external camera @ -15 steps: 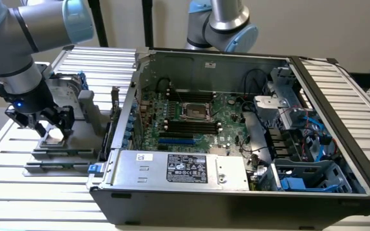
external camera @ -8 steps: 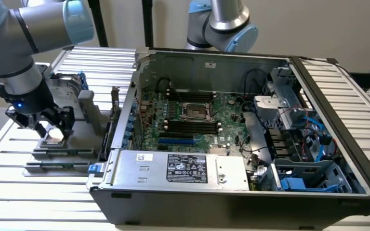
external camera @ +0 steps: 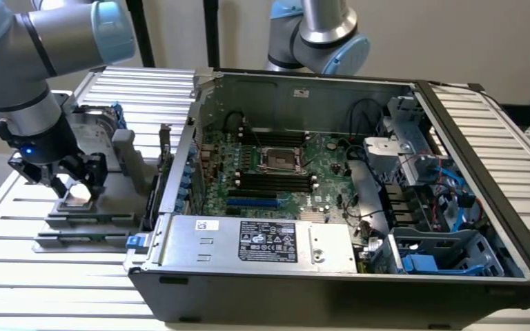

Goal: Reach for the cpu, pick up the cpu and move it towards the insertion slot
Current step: 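Pick up the cpu and move it towards the insertion slot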

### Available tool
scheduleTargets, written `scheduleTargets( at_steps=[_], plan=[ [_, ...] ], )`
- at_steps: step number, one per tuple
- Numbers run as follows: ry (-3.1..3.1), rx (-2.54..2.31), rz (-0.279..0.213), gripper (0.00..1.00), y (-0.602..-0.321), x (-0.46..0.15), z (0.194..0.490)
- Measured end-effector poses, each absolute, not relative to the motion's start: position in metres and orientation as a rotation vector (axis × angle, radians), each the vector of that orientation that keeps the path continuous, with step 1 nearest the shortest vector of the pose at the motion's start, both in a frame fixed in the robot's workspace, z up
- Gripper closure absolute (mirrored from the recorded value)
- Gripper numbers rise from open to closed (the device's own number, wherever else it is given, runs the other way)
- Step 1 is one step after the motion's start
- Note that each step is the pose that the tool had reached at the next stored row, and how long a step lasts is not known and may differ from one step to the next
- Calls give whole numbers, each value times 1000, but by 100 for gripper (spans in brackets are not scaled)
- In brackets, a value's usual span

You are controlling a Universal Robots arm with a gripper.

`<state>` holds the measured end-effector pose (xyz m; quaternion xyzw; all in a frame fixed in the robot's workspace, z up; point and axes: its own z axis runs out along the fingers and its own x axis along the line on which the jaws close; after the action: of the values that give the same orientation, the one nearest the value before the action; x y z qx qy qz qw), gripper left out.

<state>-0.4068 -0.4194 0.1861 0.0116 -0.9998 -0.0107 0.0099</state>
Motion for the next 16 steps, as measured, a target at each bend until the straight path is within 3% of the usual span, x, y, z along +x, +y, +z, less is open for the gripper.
scheduleTargets(
  at_steps=[9,11,12,16],
  plan=[
    [-3121,37,-33,35,-419,-407,185],
    [-3121,37,-33,36,-419,-407,185],
    [-3121,37,-33,44,-419,-407,185],
    [-3121,37,-33,44,-419,-407,185]
  ],
)
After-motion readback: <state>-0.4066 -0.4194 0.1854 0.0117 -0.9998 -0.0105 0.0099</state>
